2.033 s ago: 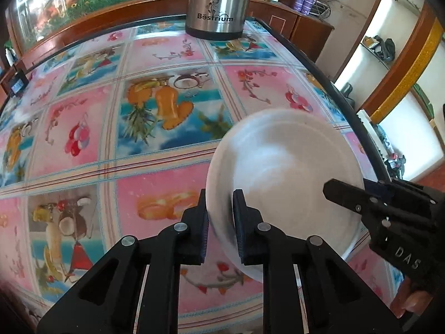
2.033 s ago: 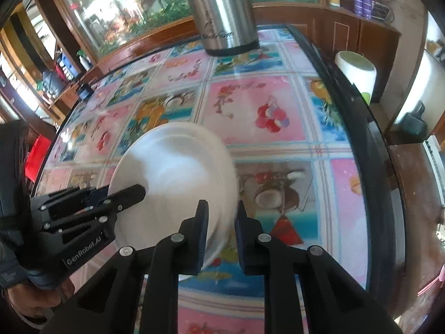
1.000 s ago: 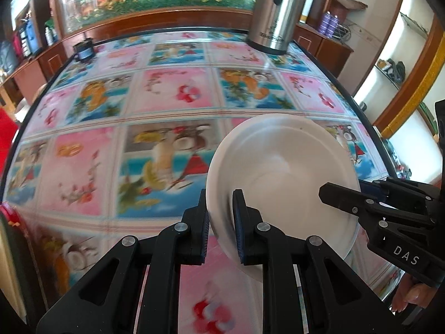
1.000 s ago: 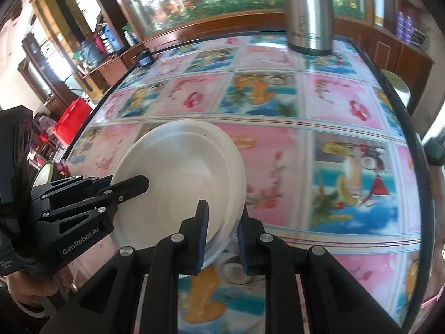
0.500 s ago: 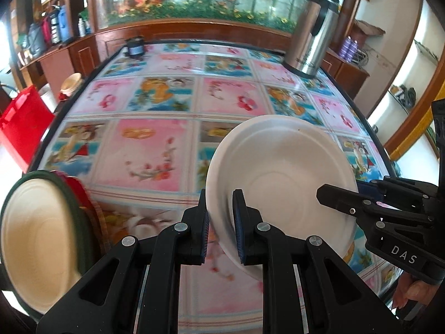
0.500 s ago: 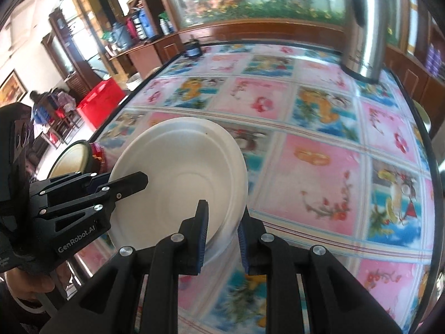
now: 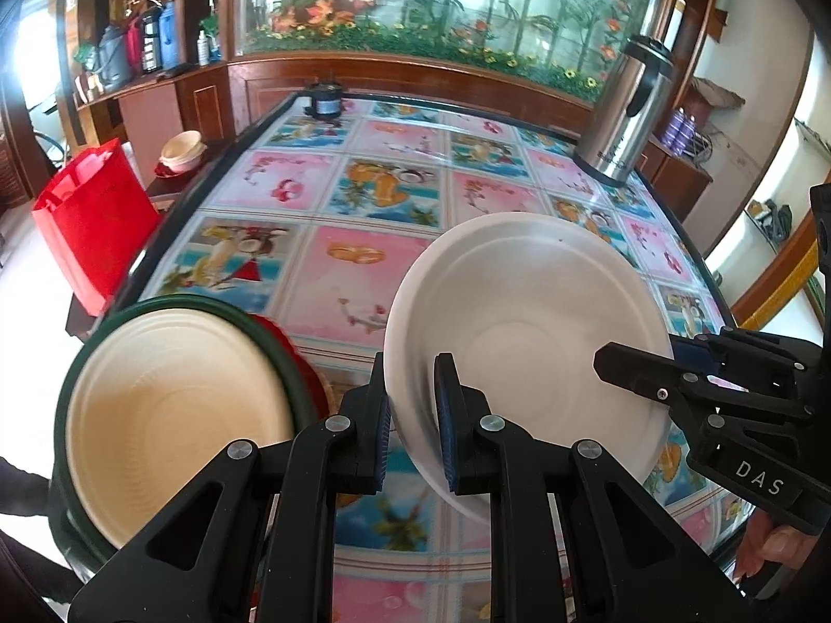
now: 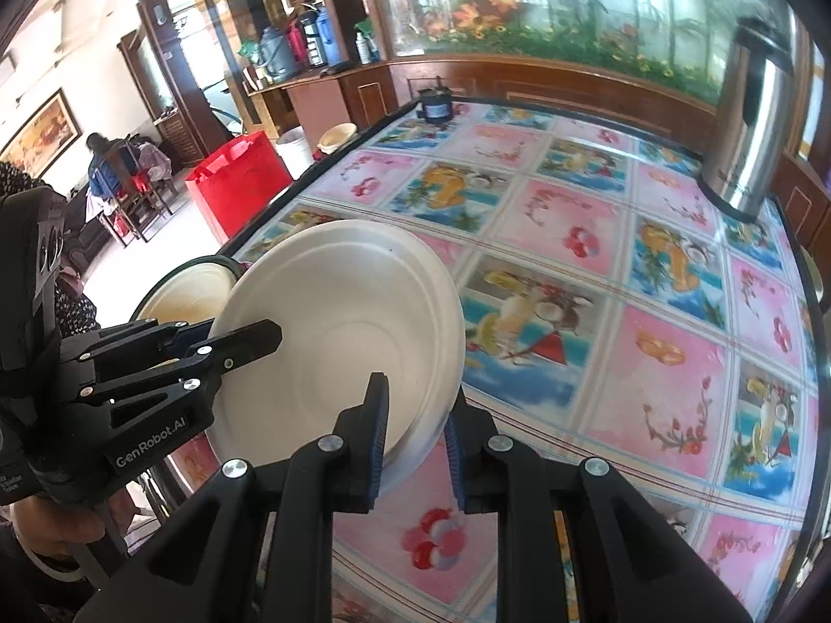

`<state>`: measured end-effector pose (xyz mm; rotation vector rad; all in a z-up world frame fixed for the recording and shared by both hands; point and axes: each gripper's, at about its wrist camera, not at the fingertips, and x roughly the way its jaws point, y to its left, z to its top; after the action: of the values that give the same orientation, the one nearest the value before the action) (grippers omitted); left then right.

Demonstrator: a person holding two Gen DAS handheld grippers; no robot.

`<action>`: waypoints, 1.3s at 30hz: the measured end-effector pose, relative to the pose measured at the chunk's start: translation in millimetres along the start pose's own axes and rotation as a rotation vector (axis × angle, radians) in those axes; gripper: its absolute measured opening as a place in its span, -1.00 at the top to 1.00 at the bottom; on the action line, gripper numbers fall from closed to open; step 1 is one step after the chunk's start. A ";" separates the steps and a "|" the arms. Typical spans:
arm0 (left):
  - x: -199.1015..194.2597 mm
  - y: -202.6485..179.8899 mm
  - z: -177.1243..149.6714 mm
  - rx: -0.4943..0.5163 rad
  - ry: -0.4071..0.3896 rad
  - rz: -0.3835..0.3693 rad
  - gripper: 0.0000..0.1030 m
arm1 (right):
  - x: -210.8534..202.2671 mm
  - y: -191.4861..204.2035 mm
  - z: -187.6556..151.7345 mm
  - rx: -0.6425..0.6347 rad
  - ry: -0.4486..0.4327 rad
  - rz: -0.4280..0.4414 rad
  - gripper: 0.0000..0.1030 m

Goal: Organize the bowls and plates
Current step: 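Carry the white bowl with both grippers over the stacked dishes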

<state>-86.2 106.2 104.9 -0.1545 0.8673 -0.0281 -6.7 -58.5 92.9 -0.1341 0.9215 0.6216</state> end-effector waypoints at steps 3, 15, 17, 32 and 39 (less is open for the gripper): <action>-8.7 16.1 -1.1 -0.022 -0.010 0.010 0.70 | 2.0 14.5 5.0 -0.025 -0.001 0.013 0.59; -45.0 99.0 -8.6 -0.120 -0.057 0.120 0.70 | 38.5 95.5 36.4 -0.145 0.029 0.110 0.59; -43.2 114.6 -13.9 -0.145 -0.043 0.129 0.70 | 49.7 105.6 38.3 -0.159 0.045 0.119 0.59; -18.8 150.9 -35.7 -0.195 0.017 0.152 0.70 | 88.0 139.0 34.0 -0.230 0.140 0.102 0.59; -15.6 152.8 -36.0 -0.192 0.013 0.156 0.70 | 89.8 142.2 32.7 -0.239 0.141 0.087 0.59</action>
<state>-129.6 254.1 71.4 -0.2664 0.8929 0.2007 -22.8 109.7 64.3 -0.3569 0.9910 0.8101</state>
